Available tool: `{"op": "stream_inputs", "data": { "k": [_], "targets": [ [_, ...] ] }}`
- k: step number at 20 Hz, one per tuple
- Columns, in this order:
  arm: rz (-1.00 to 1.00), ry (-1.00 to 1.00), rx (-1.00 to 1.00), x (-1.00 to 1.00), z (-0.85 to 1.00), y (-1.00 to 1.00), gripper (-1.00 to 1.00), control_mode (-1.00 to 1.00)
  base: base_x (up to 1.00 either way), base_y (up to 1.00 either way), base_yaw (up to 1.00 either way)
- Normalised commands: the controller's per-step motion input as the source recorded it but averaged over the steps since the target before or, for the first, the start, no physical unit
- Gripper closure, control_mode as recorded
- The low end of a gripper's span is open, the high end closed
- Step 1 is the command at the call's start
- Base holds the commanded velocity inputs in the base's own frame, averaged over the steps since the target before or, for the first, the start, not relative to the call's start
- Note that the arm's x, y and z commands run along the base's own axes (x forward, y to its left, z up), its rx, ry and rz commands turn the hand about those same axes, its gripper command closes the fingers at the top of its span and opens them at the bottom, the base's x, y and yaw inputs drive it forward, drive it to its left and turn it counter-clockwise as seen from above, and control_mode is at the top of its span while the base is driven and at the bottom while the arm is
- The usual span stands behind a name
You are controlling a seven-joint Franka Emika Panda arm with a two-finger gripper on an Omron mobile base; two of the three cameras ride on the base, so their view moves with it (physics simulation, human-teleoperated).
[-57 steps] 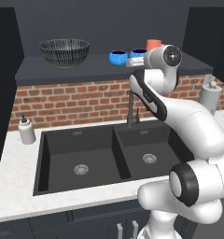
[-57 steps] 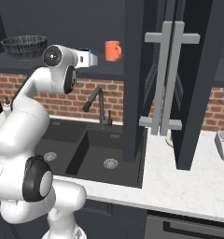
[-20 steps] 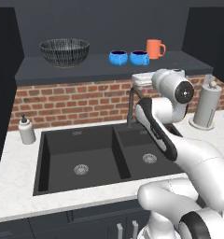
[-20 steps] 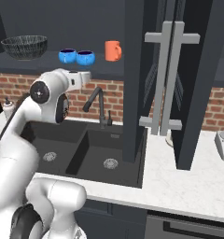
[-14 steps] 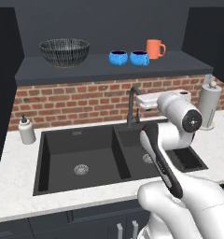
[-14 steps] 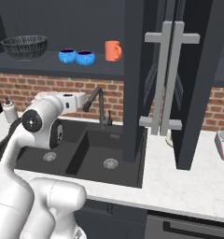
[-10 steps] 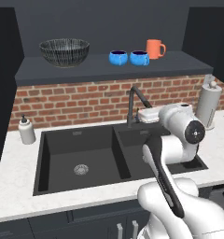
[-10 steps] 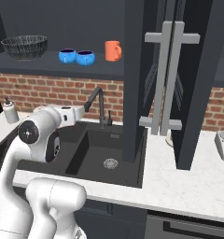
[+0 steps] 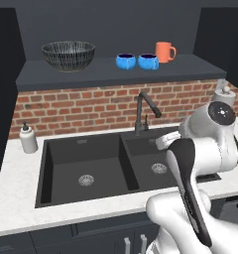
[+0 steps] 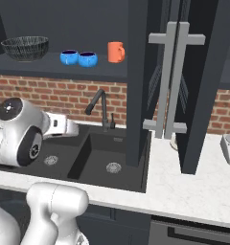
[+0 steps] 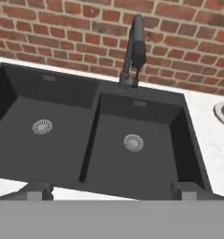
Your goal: Gather all objects into one cabinet and sort the glasses and bowls to opposite sides.
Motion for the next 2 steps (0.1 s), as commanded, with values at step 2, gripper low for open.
{"op": "stream_inputs", "data": {
  "k": [2],
  "targets": [
    [0.00, 0.43, -0.07, -0.85, -0.90, 0.00, -1.00, -1.00, 0.00, 0.00, 0.00]
  ]
}}
